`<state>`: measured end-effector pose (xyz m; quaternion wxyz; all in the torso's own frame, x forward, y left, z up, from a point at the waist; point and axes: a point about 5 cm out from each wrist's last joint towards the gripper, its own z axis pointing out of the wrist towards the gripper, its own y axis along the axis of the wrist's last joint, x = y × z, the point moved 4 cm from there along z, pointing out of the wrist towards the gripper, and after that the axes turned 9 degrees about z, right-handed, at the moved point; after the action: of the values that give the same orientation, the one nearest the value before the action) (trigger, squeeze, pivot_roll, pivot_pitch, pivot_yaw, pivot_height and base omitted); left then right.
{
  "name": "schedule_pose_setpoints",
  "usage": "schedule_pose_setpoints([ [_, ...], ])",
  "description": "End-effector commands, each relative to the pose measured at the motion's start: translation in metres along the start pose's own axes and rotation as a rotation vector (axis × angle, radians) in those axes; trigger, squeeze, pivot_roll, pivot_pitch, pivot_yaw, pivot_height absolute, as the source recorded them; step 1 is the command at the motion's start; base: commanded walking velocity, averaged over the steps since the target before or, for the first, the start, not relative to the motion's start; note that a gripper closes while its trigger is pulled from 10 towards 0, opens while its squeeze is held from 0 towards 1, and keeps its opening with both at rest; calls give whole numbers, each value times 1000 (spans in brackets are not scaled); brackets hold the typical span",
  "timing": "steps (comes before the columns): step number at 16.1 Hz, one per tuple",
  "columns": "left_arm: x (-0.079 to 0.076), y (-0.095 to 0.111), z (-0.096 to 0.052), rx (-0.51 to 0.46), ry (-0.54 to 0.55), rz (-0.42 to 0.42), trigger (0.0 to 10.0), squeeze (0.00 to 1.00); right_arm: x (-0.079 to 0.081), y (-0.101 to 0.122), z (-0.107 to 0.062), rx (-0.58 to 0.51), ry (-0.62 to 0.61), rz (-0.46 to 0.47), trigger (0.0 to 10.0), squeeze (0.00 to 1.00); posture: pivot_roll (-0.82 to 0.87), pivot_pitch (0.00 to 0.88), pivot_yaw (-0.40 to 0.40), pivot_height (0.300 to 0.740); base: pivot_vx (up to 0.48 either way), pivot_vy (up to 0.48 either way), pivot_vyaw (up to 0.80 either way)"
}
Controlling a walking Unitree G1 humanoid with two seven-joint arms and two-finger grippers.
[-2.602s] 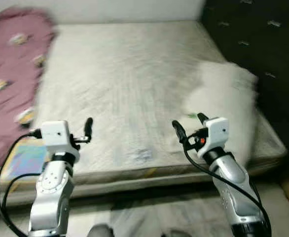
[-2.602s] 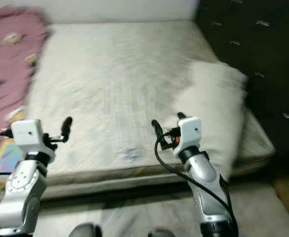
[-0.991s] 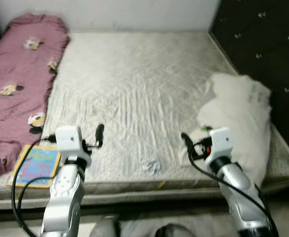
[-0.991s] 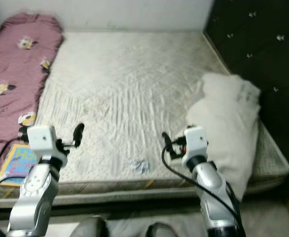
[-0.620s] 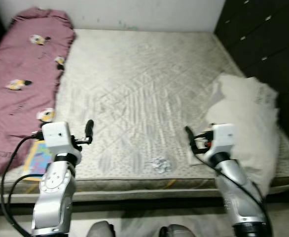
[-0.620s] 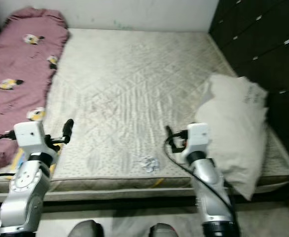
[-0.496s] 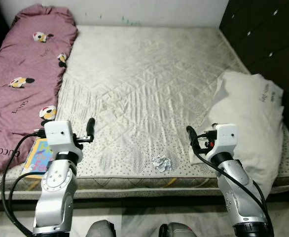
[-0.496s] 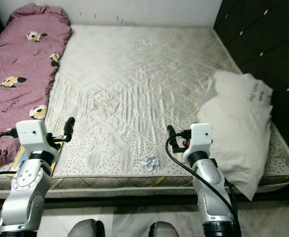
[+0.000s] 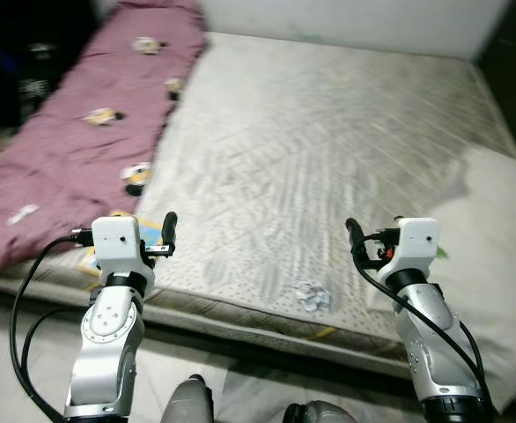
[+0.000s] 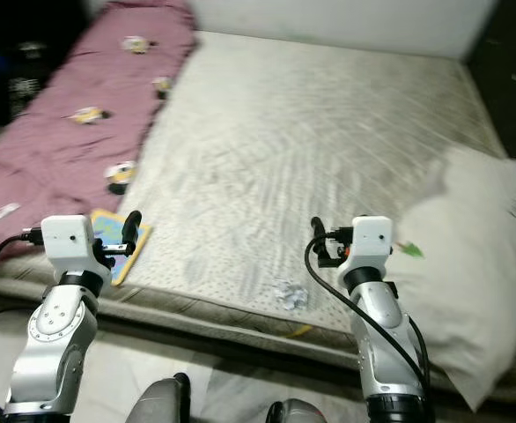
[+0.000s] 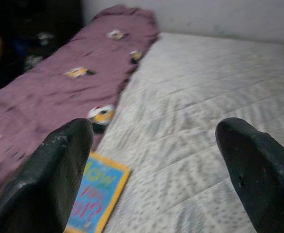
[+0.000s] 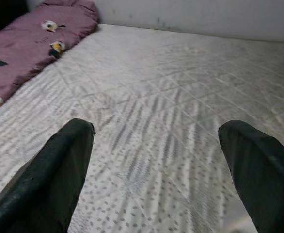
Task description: Clean up the room
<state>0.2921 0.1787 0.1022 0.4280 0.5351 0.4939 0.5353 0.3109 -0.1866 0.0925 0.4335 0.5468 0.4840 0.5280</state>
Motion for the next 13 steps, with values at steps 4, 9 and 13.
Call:
schedule_pose_setpoints([
  [4, 2, -4, 1, 20, 7, -5, 10000, 0, -10, 0, -6, -12, -62, 0, 10000, 0, -8, 96, -32, 740, 0, 0, 0],
  [9, -3, -7, -2, 27, -36, -25, 10000, 0, -19, -3, -14, -3, -120, 1, 10000, 0, -11, 102, -35, 740, 0, 0, -88],
  [13, -7, -7, -3, 21, -64, -35, 10000, 0, -18, -4, -14, -1, -120, 10, 10000, 0, -10, 98, -35, 740, 0, 0, -664],
])
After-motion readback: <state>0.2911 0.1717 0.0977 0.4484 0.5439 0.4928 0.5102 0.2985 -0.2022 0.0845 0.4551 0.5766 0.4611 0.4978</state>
